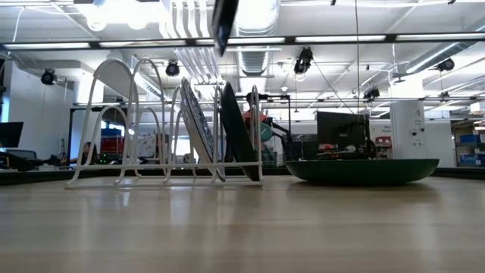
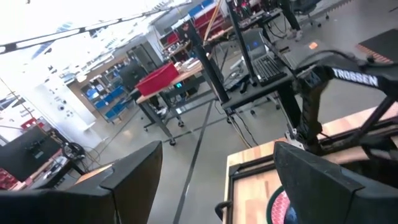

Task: Sort dishes
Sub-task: Put the green patterned plate into the dish rack

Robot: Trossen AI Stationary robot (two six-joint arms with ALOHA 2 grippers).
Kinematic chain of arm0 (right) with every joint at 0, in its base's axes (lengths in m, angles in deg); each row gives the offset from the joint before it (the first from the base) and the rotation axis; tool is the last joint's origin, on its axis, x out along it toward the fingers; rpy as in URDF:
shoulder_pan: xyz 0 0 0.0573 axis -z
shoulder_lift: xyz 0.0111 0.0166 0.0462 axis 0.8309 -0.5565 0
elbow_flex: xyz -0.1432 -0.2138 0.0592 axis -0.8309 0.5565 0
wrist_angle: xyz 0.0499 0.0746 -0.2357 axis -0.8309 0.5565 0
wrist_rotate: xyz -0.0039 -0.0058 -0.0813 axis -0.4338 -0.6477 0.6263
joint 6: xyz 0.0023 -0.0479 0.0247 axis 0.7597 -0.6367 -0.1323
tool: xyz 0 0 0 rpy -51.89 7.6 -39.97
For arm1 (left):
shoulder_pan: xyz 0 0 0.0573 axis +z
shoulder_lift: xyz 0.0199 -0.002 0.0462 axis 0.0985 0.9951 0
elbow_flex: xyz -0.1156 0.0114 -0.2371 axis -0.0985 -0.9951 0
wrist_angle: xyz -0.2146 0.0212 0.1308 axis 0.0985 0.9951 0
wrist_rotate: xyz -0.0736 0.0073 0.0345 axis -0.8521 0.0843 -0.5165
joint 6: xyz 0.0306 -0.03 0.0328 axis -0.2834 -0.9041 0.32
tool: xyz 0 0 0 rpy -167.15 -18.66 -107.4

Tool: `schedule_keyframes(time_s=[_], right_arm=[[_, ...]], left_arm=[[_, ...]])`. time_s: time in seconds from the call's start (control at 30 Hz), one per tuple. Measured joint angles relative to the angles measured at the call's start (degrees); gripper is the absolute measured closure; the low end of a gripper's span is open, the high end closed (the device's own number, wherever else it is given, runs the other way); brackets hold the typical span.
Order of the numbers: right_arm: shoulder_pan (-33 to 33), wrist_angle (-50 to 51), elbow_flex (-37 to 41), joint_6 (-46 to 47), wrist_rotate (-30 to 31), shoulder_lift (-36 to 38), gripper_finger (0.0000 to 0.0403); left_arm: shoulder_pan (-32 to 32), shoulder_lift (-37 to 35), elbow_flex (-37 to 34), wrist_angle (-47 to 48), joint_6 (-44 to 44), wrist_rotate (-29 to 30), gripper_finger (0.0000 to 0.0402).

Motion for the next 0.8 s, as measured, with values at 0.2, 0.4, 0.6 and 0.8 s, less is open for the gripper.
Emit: schedule_keyframes(time_s=[0.2,0.4,0.6,0.8], right_arm=[[2.5,-0.1,-12.51,-5.33,0.01,-8.27,0.0386],[5.23,-0.11,-23.61,-9.49,-0.36,-15.27,0.0386],[8.24,-7.7,-23.82,-13.77,-6.46,-16.88,0.0386],[10.0,-15.71,-23.77,-19.76,-9.41,-17.18,0.0391]], left_arm=[[0.0,0.15,0.0,-2.71,0.12,-0.04,0.0106],[0.0,0.84,0.0,-7.0,3.9,-0.04,0.0106],[0.0,0.72,0.0,-9.22,4.15,0.0,0.0106],[0.0,0.38,0.0,-9.92,4.8,0.0,0.0106]])
